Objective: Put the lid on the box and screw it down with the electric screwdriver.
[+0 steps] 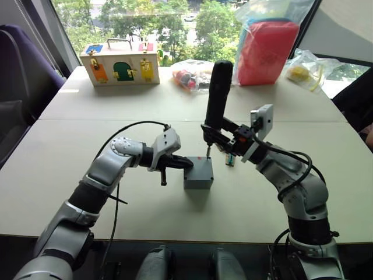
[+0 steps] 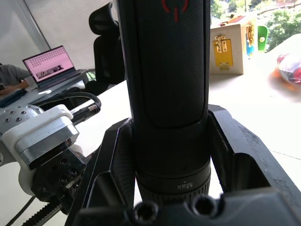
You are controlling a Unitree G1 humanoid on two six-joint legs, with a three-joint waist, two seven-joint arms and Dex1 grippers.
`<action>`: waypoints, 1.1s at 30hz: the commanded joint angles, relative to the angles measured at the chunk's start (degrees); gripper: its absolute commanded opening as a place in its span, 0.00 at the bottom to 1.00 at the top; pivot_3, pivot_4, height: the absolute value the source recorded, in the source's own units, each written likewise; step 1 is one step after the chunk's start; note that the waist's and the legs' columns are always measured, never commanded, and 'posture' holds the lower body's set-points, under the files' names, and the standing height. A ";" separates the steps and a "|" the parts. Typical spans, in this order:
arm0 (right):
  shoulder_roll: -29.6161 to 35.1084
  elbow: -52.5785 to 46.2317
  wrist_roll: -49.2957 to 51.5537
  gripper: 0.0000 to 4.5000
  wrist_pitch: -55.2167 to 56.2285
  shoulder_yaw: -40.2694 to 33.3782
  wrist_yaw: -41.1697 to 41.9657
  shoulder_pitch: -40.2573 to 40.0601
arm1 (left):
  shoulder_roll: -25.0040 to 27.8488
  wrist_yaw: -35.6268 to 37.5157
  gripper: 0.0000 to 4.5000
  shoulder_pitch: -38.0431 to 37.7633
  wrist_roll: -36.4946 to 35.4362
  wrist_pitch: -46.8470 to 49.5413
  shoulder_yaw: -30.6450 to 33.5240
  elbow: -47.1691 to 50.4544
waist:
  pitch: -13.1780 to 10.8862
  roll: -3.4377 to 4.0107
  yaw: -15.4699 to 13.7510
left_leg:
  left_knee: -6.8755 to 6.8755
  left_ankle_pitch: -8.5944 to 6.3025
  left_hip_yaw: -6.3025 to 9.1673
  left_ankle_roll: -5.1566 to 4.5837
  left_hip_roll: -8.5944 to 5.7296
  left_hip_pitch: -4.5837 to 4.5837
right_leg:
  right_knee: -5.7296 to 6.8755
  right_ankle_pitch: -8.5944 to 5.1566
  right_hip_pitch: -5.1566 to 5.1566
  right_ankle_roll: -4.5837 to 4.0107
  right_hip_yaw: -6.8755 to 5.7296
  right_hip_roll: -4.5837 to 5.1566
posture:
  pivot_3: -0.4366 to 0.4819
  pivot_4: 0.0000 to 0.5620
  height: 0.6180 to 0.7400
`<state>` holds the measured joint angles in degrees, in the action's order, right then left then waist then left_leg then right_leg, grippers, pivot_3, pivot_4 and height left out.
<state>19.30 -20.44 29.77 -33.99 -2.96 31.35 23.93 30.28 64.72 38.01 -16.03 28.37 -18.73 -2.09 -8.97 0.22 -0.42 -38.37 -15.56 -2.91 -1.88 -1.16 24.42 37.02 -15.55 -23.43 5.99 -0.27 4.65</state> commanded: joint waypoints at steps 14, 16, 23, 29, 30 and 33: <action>0.74 0.73 -0.75 0.39 3.16 0.33 0.43 -1.12 | 0.04 0.45 0.00 -1.08 2.14 -1.06 -0.74 2.04 | 0.02 -0.02 -0.06 | -0.01 0.00 0.00 0.00 0.00 -0.03 | 0.00 0.00 0.04 0.00 0.00 0.01 | 0.48 0.27 1.00; 0.97 0.33 -1.27 0.39 3.38 1.10 0.82 -2.00 | -0.09 0.49 0.00 -1.18 2.30 -1.03 -0.81 2.10 | 0.03 -0.04 -0.09 | -0.01 0.00 0.00 0.00 0.00 -0.05 | 0.00 0.00 0.06 0.00 0.00 0.01 | 0.48 0.27 1.00; -0.57 1.48 -2.56 0.39 4.75 2.98 -0.35 -8.22 | -0.25 0.48 0.00 -1.65 2.95 -1.41 -1.20 1.92 | 0.19 -0.25 -0.11 | 0.00 -0.01 0.01 -0.02 0.00 -0.26 | -0.02 -0.01 0.27 -0.01 0.00 0.00 | 0.48 0.27 1.00; -0.63 2.64 -6.58 0.39 8.59 5.78 -0.88 -10.97 | -0.31 0.28 0.00 -2.47 2.93 -0.59 -0.77 2.66 | 0.32 -0.39 0.03 | 0.10 -0.09 0.00 -0.13 0.00 -0.93 | -0.20 -0.22 0.90 -0.07 0.00 0.05 | 0.48 0.27 1.00; -0.33 2.91 -7.63 0.39 8.86 6.51 -1.09 -11.09 | -0.30 0.26 0.00 -2.65 2.93 -0.53 -0.77 2.81 | 0.35 -0.43 0.05 | 0.12 -0.10 0.01 -0.15 0.00 -1.05 | -0.20 -0.27 1.00 -0.08 0.00 0.06 | 0.48 0.27 1.00; -0.36 3.71 -8.82 0.39 8.61 7.27 -2.06 -11.09 | -0.27 0.45 0.00 -3.01 3.01 -0.37 -0.90 3.19 | 0.59 -0.63 0.12 | 0.15 -0.10 0.07 -0.14 0.02 -1.07 | -0.14 -0.34 0.99 -0.17 0.03 0.14 | 0.48 0.27 1.00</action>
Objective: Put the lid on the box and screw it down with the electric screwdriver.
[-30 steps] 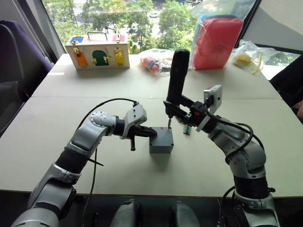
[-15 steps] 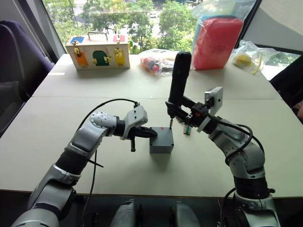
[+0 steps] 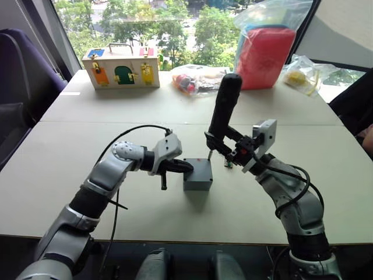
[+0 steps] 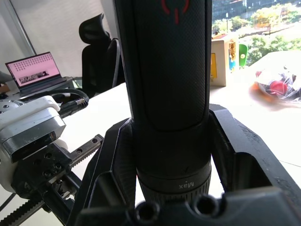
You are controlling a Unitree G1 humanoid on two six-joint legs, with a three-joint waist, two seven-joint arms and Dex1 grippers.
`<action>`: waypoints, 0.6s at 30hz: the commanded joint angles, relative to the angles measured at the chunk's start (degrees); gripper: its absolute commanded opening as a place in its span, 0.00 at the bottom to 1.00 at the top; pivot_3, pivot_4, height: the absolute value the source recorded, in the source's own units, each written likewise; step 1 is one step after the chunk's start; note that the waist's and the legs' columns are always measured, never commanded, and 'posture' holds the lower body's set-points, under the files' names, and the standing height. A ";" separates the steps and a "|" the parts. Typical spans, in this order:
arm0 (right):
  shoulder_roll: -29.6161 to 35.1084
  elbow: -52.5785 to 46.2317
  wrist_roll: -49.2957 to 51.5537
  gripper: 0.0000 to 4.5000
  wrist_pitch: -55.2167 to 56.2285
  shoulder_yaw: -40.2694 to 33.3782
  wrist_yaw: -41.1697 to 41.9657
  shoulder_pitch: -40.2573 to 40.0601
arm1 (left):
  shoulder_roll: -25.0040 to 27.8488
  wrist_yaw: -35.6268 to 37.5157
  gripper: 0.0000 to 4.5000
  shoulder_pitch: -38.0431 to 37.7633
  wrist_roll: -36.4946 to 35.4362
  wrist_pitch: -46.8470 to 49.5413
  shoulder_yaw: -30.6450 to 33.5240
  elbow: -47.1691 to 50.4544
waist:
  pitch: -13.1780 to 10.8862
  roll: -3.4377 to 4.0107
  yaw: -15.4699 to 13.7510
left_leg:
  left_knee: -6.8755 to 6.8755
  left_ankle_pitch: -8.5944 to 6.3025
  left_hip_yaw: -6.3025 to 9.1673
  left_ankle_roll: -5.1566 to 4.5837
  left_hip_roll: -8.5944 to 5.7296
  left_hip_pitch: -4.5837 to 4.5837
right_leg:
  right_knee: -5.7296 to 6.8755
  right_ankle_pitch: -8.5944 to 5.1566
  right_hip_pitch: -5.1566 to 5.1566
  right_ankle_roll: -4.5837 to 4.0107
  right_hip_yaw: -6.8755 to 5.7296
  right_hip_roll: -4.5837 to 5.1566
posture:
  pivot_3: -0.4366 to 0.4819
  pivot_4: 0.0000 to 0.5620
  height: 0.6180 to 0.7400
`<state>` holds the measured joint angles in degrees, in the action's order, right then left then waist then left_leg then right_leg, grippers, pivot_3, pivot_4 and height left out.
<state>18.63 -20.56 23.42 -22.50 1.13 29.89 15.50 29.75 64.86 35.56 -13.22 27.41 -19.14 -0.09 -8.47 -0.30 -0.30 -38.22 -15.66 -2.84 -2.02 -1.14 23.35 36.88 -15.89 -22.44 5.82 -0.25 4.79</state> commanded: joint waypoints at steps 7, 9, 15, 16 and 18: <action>0.24 4.89 -3.09 0.39 -2.96 3.42 -1.12 -2.89 | 0.20 0.42 0.00 -0.35 0.51 0.52 -0.50 1.01 | 0.46 -0.51 -0.07 | 0.04 0.00 0.07 0.02 0.01 -0.01 | 0.01 -0.04 0.01 -0.07 -0.07 0.17 | 0.48 0.27 1.00; 0.09 4.76 -2.95 0.39 -3.05 3.43 -1.25 -3.03 | 0.19 0.43 0.00 -0.40 0.53 0.49 -0.48 1.02 | 0.49 -0.52 -0.08 | 0.04 0.00 0.08 0.03 0.01 -0.01 | 0.00 -0.04 0.01 -0.08 -0.09 0.21 | 0.48 0.27 1.00; -0.08 4.56 -2.94 0.39 -2.77 3.70 -1.30 -3.28 | 0.09 0.43 0.00 -0.47 0.53 0.45 -0.49 0.94 | 0.57 -0.52 -0.07 | 0.08 -0.01 0.09 0.04 0.01 -0.01 | -0.01 -0.07 0.00 -0.13 -0.09 0.28 | 0.48 0.27 1.00; -0.08 4.57 -2.96 0.39 -2.66 3.72 -1.25 -3.28 | 0.09 0.44 0.00 -0.50 0.53 0.44 -0.49 0.95 | 0.58 -0.52 -0.07 | 0.09 -0.01 0.09 0.04 0.01 -0.01 | -0.01 -0.07 -0.01 -0.14 -0.09 0.29 | 0.48 0.27 1.00; -0.13 4.54 -2.94 0.39 -2.52 3.64 -1.26 -3.32 | 0.14 0.47 0.00 -0.56 0.56 0.44 -0.52 0.95 | 0.58 -0.52 -0.06 | 0.10 -0.02 0.09 0.05 0.01 -0.01 | -0.02 -0.08 -0.01 -0.15 -0.09 0.31 | 0.48 0.27 1.00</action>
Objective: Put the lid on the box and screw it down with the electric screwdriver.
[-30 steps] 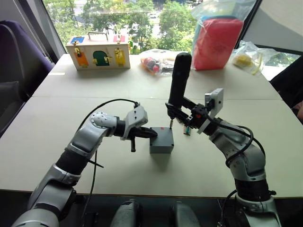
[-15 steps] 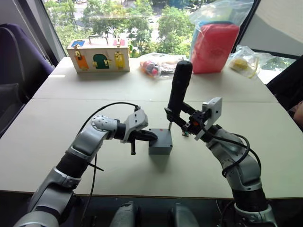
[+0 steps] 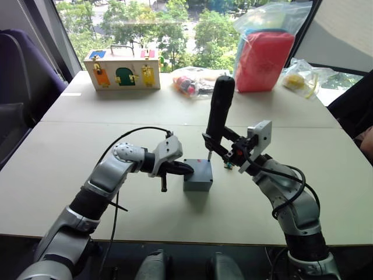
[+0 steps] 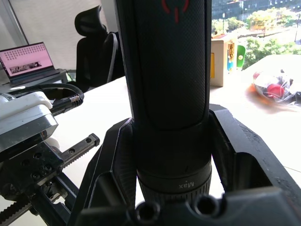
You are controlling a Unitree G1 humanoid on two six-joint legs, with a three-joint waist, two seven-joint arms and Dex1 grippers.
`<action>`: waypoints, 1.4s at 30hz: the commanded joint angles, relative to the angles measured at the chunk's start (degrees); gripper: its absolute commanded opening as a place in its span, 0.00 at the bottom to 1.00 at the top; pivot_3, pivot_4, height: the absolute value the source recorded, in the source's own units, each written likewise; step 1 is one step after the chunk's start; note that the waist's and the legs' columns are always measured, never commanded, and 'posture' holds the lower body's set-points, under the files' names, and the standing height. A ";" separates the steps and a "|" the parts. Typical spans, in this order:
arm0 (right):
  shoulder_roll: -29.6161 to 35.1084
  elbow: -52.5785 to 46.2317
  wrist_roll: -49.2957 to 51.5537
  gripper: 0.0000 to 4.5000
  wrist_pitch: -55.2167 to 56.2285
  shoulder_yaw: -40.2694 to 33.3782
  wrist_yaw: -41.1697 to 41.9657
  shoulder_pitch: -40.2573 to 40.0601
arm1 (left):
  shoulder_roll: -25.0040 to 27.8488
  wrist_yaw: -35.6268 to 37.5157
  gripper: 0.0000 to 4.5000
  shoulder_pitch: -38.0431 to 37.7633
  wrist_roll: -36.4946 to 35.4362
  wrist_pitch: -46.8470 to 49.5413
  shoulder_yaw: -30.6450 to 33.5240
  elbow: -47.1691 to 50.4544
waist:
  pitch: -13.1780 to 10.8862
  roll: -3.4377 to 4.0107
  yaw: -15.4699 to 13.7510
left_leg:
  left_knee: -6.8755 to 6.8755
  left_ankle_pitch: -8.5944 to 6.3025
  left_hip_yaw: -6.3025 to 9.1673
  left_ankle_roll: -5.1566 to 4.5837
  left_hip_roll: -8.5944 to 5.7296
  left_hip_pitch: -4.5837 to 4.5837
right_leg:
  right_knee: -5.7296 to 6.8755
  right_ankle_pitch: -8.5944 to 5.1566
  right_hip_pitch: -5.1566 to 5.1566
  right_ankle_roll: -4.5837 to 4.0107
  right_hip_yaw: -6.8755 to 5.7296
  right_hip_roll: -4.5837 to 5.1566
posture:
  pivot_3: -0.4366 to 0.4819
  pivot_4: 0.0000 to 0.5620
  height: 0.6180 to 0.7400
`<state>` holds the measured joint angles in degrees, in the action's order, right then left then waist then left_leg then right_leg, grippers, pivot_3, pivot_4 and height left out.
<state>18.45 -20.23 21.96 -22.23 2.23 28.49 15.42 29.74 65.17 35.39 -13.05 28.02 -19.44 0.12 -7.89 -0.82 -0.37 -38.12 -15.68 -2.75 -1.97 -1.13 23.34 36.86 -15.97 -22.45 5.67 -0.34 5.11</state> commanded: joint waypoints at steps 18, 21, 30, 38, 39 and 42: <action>5.11 -5.43 12.72 0.39 -10.72 -8.98 1.44 10.31 | -1.01 -0.29 0.00 0.49 -1.37 -0.08 2.45 -1.98 | -0.17 0.30 0.04 | 0.17 -0.02 0.00 0.03 -0.05 0.25 | -0.03 -0.08 -0.32 -0.15 0.00 0.15 | 0.48 0.27 1.00; 7.63 -6.69 16.84 0.39 -14.90 -11.44 1.04 13.94 | -2.07 -1.14 0.00 0.60 -4.95 3.20 5.71 -1.13 | -0.22 0.37 0.13 | 0.11 0.02 -0.01 0.05 -0.10 0.71 | 0.05 0.02 -0.79 0.01 -0.02 0.19 | 0.48 0.27 1.00; 13.04 1.01 30.98 0.39 -39.37 -19.23 -9.38 21.47 | -0.14 -0.79 0.00 0.52 -10.40 8.05 10.51 4.04 | -0.27 0.40 1.07 | 0.04 0.05 0.01 0.07 -0.09 1.03 | 0.15 0.02 -1.07 0.02 -0.06 0.17 | 0.48 0.27 1.00; 33.15 17.26 28.00 0.39 -68.88 -19.65 -11.27 24.94 | 8.67 2.68 0.00 1.27 -14.34 10.57 11.47 17.63 | -0.63 0.60 1.12 | 0.11 0.03 -0.01 0.04 -0.16 1.12 | -0.09 -0.03 -1.07 -0.09 -0.10 0.32 | 0.48 0.27 1.00; 35.02 18.15 29.87 0.39 -69.88 -18.79 -10.75 24.06 | 9.17 2.83 0.00 1.18 -14.59 10.61 11.40 18.45 | -0.65 0.63 1.13 | 0.16 0.03 -0.01 0.04 -0.16 1.12 | -0.12 -0.02 -1.07 -0.07 -0.11 0.31 | 0.48 0.27 1.00; 40.68 22.18 35.16 0.39 -70.27 -14.31 -10.53 20.77 | 10.18 2.66 0.00 -0.02 -14.95 10.31 11.06 20.63 | -0.71 0.72 1.38 | 0.21 0.04 0.00 0.04 -0.15 1.10 | -0.12 0.01 -1.08 -0.01 -0.11 0.27 | 0.48 0.27 1.00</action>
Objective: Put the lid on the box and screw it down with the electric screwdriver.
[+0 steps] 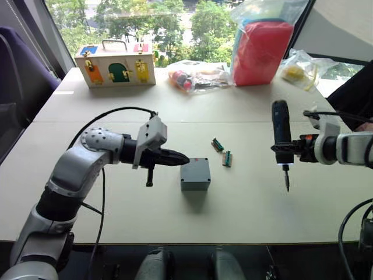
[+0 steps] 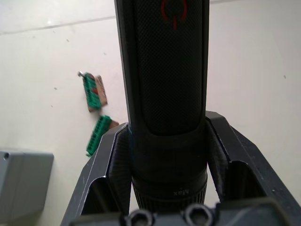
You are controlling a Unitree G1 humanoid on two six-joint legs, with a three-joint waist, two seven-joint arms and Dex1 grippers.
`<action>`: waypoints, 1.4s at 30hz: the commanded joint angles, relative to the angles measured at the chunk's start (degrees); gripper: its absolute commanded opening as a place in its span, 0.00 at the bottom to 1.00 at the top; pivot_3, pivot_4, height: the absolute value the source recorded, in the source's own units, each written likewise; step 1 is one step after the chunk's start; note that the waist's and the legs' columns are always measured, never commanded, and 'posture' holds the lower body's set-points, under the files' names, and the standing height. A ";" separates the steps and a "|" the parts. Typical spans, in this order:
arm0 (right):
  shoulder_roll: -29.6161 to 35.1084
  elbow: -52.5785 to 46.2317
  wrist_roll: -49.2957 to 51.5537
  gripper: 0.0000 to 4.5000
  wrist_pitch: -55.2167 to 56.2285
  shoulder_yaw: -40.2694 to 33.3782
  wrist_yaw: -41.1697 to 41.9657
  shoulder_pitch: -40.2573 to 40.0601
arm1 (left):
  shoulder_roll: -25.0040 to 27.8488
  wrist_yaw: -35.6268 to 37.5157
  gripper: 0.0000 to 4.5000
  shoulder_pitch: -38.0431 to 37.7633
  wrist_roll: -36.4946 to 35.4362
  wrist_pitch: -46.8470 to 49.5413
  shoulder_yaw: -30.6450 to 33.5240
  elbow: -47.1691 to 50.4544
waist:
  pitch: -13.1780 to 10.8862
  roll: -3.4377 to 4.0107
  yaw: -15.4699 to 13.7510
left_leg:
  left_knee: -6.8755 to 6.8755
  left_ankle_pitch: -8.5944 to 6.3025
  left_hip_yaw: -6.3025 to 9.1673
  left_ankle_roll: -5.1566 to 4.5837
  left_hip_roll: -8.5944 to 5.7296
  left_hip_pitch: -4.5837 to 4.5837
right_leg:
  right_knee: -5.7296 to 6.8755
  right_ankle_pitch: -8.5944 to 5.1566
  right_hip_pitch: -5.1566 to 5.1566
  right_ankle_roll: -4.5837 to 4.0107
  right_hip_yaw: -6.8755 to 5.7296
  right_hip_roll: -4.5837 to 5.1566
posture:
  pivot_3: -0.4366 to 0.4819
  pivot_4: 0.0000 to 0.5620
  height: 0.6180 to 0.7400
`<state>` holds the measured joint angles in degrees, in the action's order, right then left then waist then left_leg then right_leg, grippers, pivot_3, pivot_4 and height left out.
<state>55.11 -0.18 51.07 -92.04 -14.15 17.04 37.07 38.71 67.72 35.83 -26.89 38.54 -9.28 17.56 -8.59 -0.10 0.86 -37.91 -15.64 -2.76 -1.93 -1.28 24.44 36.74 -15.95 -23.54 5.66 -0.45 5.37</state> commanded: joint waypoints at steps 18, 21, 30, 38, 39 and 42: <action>7.56 14.40 1.92 0.76 0.13 13.87 0.01 2.42 | 2.18 -2.87 0.00 -5.74 -0.71 -1.20 1.02 3.31 | -0.14 0.08 -0.26 | -0.19 0.00 -0.04 -0.05 0.01 -0.01 | 0.07 0.01 0.08 0.03 0.00 -0.14 | 0.48 0.27 1.00; 7.68 13.26 -2.07 0.99 4.48 14.44 3.28 3.10 | -0.12 -5.91 0.00 -4.50 -1.99 -1.19 4.28 -0.11 | -0.14 0.08 -0.23 | -0.20 0.00 -0.03 -0.05 0.01 -0.02 | 0.08 0.02 0.09 0.04 0.00 -0.15 | 0.48 0.27 1.00; -1.74 2.75 -7.79 0.99 39.26 3.86 18.38 3.04 | -0.71 -11.33 0.00 -4.69 1.44 -2.06 6.04 -7.07 | -0.17 0.04 -0.12 | -0.17 0.00 0.00 -0.05 0.25 -0.03 | 0.13 0.03 0.08 0.18 0.08 -0.61 | 0.48 0.27 1.00; -3.96 -6.31 -12.17 0.99 44.09 7.93 21.81 -3.50 | 1.35 -9.61 0.00 -6.66 4.38 -4.20 2.88 -7.54 | -0.22 -0.05 -1.52 | -0.34 0.02 -0.03 -0.02 0.05 -0.05 | 0.11 0.11 0.16 0.17 0.06 -0.19 | 0.48 0.27 1.00; -4.76 -12.58 -13.93 0.99 47.05 11.83 23.27 -7.81 | 2.81 -8.32 0.00 -8.05 6.63 -5.67 0.52 -7.88 | -0.20 -0.07 -1.59 | -0.33 0.02 -0.02 -0.02 0.05 -0.05 | 0.11 0.11 0.16 0.17 0.06 -0.19 | 0.48 0.27 1.00; -5.54 -23.01 -18.42 0.99 53.19 20.83 27.92 -17.49 | 2.54 -8.39 0.00 -8.68 10.10 -7.53 -3.93 -9.12 | 0.03 -0.24 -1.20 | -0.01 0.01 0.10 0.01 0.17 -0.28 | 0.01 -0.05 0.25 -0.07 0.06 -0.37 | 0.48 0.27 1.00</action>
<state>49.74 -17.50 34.93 -42.42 2.14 41.93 21.62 42.07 59.24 26.66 -18.56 32.90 -11.12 7.56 -8.56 -0.34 -0.34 -37.88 -15.62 -2.62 -1.91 -1.12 24.27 36.76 -16.01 -23.42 5.59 -0.39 4.99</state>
